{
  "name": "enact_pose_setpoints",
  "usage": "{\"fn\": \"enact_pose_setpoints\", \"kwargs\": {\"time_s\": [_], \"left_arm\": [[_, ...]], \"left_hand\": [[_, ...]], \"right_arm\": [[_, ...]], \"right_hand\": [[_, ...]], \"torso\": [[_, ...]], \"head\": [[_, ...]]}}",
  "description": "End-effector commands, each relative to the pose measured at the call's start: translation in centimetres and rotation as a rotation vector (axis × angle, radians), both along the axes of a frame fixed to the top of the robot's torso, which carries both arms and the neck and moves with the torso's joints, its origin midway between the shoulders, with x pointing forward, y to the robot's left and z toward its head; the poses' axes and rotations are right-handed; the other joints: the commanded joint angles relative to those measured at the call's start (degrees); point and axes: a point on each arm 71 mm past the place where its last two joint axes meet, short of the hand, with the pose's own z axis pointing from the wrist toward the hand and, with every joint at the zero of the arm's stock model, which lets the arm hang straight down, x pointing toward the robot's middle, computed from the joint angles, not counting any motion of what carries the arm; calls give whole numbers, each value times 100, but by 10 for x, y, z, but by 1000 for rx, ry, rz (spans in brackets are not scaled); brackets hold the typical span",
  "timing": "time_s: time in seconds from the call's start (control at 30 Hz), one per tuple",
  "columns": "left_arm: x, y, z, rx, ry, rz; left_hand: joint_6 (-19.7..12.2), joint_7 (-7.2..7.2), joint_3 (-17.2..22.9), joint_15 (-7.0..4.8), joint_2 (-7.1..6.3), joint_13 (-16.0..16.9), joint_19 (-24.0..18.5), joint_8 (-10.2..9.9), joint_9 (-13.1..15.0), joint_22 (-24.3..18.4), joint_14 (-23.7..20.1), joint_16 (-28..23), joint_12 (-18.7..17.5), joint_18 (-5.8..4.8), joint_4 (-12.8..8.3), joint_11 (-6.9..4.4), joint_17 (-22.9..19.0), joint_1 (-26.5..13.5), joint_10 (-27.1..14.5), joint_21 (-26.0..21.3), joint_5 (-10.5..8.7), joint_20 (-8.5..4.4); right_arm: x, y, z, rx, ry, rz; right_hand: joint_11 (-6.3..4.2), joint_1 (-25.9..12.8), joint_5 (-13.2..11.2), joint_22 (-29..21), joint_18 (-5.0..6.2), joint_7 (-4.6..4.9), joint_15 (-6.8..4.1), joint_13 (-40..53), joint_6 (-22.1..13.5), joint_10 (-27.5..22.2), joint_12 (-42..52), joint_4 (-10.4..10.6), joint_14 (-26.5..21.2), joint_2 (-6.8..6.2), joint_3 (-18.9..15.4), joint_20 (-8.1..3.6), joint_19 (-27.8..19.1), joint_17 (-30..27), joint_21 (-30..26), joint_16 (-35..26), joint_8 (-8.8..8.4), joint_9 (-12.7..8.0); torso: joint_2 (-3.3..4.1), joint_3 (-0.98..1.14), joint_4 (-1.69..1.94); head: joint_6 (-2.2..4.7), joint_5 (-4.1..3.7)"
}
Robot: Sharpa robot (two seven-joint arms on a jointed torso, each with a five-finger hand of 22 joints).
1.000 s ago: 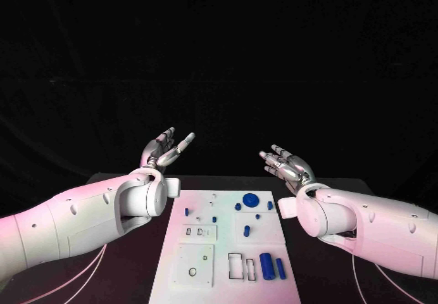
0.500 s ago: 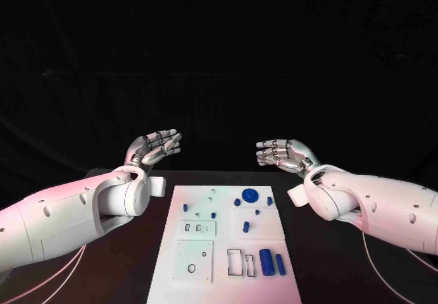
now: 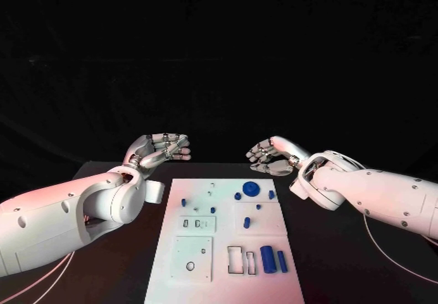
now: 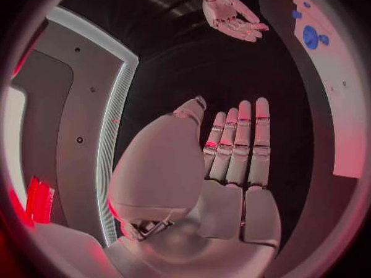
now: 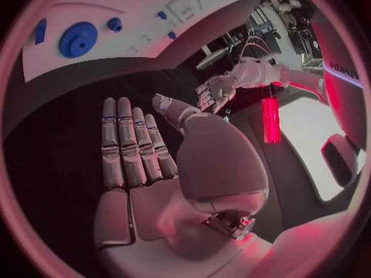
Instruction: Assemble the parts on the task board
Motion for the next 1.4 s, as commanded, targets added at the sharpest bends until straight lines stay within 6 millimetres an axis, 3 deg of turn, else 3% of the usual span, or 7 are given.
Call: {"fn": "enact_pose_setpoints", "kwargs": {"time_s": [0.03, 0.2, 0.43, 0.63, 1.07, 1.23, 1.4], "left_arm": [[-7, -7, 6, -8, 1, -77], [-15, -11, 11, -21, 2, -107], [-21, -14, 16, -36, 3, -128], [-23, -14, 18, -42, 4, -134], [-23, -15, 19, -46, 10, -141], [-23, -15, 19, -46, 11, -141], [-23, -14, 20, -46, 12, -141]], "left_hand": [[130, -22, 162, -38, -127, 6, 255, 16, 6, 131, 201, 62, -118, 107, -3, -21, 142, -6, 212, 285, -49, -63], [131, -20, 183, -41, -139, 8, 282, 5, 4, 165, 207, 57, -147, 106, -5, -21, 169, -28, 221, 351, -52, -74], [123, -15, 192, -39, -151, 7, 288, -7, 0, 183, 201, 49, -170, 103, -5, -16, 183, -46, 217, 386, -54, -77], [115, -8, 197, -35, -160, 6, 286, -17, -3, 196, 193, 41, -188, 100, -4, -11, 195, -63, 211, 410, -56, -78], [106, 0, 200, -30, -170, 7, 278, -28, -7, 210, 186, 33, -209, 96, -2, -4, 208, -86, 204, 434, -59, -78], [103, 4, 200, -28, -174, 7, 274, -32, -8, 214, 184, 31, -216, 95, -2, -1, 213, -94, 201, 441, -61, -77], [95, 12, 201, -25, -181, 7, 266, -40, -10, 222, 181, 26, -230, 93, -4, 5, 223, -106, 194, 454, -63, -76]], "right_arm": [[-2, 9, -4, -269, -56, 55], [-3, 20, -5, -415, -103, 84], [-3, 32, -7, -543, -150, 101], [-3, 37, -10, -585, -155, 110], [-2, 43, -17, -628, -139, 126], [-2, 44, -19, -636, -132, 126], [-3, 47, -22, -635, -129, 138]], "right_hand": [[-249, 8, 22, 665, 59, -161, -395, 67, 343, 453, 51, -9, 1092, -161, -332, -400, 676, 792, 1133, 975, 68, 57], [-345, -76, 72, 1162, 54, -248, -529, 150, 434, 584, 109, 73, 1340, -262, -312, -543, 791, 1492, 1841, 1814, 51, 104], [-422, -182, 57, 1683, 65, -339, -618, 272, 425, 571, 135, 243, 1735, -380, -186, -624, 980, 2188, 2538, 2804, 36, 206], [-431, -187, 52, 3082, -116, -355, -627, 333, 375, 476, 118, 333, 2000, -440, -97, -642, 1538, 3009, 3646, 3748, 37, 288], [-428, -168, 51, 4034, -245, -368, -620, 361, 322, 332, 133, 394, 2164, -465, -86, -632, 1873, 3843, 4350, 4570, 50, 366], [-425, -174, 48, 4402, -300, -363, -617, 375, 344, 335, 165, 428, 2233, -458, -71, -631, 2027, 4133, 4615, 4845, 74, 398], [-425, -174, 50, 4724, -349, -362, -617, 387, 376, 355, 197, 457, 2285, -444, -42, -629, 2166, 4352, 4843, 5056, 99, 429]], "torso": [[170, 0, 34], [291, -12, 81], [451, -22, 148], [548, -37, 177], [627, -67, 193], [646, -65, 202], [671, -71, 235]], "head": [[7, -27], [34, -54], [38, -91], [52, -114], [36, -140], [35, -131], [23, -121]]}}
